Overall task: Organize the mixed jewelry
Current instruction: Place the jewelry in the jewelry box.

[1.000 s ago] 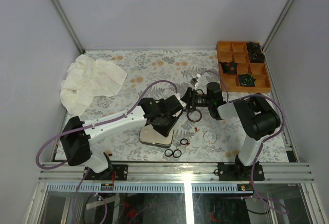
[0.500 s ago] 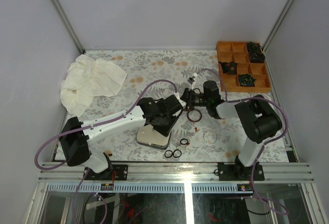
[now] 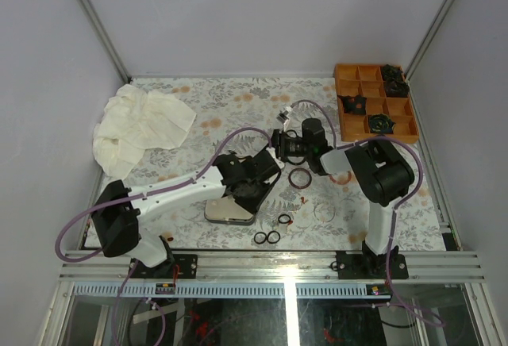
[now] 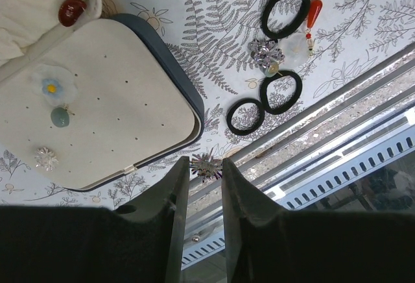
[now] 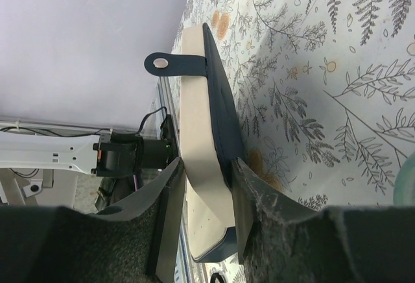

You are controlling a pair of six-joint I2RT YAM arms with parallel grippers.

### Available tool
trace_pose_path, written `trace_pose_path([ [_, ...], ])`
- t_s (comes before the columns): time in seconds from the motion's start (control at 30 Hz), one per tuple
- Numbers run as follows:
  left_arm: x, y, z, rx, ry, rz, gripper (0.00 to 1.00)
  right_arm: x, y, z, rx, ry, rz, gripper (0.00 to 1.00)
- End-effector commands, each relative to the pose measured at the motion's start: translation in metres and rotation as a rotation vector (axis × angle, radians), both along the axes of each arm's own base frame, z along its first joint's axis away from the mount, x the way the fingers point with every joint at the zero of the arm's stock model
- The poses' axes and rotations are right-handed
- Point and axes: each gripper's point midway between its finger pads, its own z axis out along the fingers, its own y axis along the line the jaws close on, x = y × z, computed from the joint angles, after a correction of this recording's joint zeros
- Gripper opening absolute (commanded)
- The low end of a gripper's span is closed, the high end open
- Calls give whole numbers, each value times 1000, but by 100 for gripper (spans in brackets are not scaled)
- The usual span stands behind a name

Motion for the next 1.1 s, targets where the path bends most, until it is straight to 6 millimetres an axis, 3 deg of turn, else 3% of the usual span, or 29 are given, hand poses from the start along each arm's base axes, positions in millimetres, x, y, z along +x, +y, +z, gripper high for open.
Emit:
trace_pose_path([
  [0.0, 0, 0, -11, 24, 4, -12, 0, 10, 13, 26, 66, -105, 54, 39],
  [0.37, 8, 17, -32, 112, -1, 14, 0, 13, 14, 15, 23, -118, 72, 39],
  [1.07, 27, 22, -46, 139, -7, 62, 0, 10, 14, 14, 21, -114, 88, 39],
])
